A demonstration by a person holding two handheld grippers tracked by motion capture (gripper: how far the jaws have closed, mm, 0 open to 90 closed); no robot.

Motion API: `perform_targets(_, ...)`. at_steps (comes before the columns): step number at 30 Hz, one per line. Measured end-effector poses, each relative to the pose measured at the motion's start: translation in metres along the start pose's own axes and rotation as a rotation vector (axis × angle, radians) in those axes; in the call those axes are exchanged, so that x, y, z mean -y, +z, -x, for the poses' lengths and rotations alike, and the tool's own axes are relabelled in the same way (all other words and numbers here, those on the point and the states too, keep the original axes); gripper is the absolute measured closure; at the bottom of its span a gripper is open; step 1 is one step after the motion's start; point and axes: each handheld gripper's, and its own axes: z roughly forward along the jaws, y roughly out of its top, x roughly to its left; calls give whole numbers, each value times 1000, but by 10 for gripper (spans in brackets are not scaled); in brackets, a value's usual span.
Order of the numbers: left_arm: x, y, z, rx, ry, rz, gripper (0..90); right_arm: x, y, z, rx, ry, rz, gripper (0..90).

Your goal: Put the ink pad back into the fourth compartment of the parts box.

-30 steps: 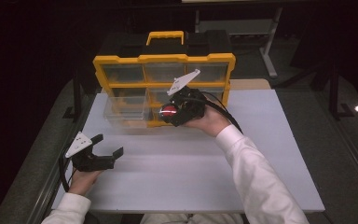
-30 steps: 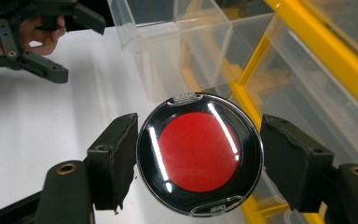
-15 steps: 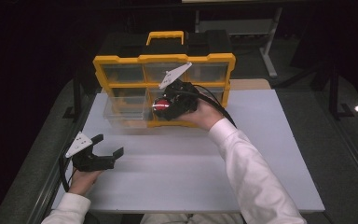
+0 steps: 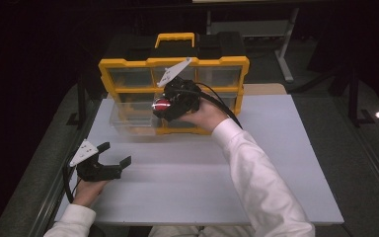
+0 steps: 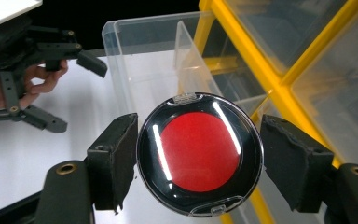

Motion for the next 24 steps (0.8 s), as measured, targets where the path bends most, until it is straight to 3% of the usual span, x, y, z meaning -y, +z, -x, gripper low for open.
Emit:
perform_targets(14,-1,1,1,0,1,-1,0,-28,13,-1,-19,-12,21,292)
perform_targets(24,-1,1,1,-2,5,-1,0,-45,34,-4,-44,-29,7,291)
